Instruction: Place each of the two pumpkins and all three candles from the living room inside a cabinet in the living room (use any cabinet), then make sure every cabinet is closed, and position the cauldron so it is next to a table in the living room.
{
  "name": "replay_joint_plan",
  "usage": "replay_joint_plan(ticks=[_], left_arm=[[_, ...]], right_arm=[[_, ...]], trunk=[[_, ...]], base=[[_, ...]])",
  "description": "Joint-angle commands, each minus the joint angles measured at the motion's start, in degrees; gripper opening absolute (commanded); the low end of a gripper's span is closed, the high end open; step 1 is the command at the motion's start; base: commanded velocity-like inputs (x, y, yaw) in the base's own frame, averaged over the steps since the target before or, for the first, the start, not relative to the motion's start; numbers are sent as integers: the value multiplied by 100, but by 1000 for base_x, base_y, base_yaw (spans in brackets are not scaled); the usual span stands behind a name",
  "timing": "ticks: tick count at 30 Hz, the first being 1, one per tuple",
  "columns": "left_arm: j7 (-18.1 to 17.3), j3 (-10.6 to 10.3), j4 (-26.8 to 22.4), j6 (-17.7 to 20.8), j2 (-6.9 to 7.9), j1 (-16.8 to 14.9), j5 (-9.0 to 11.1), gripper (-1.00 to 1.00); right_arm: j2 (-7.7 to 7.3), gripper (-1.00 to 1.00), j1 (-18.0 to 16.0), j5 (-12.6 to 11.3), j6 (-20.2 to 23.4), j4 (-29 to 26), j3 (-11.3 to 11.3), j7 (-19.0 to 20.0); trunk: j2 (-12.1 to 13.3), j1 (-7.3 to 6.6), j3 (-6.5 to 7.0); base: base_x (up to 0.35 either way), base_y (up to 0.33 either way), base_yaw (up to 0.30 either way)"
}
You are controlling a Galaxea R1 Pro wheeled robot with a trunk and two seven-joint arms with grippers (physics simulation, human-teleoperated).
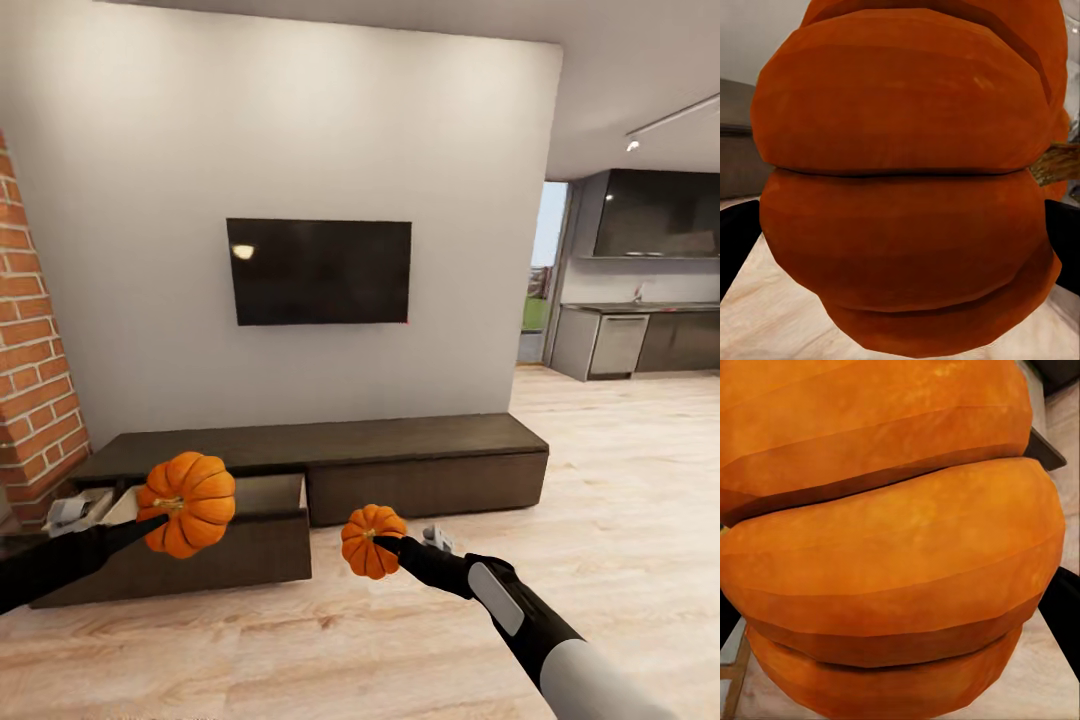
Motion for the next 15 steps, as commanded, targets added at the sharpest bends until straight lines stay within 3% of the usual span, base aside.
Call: replay_joint_plan(ticks=[1, 15], left_arm=[[4, 2, 2, 40, 0, -6, 51, -100], [4, 5, 2, 40, 0, -6, 60, -100]], right_arm=[[-6, -100, -6, -65, 16, -8, 13, 2], [-14, -100, -6, -65, 17, -8, 6, 3]], trunk=[[-4, 1, -11], [-4, 1, -17]], base=[[150, 309, 214], [202, 286, 19]])
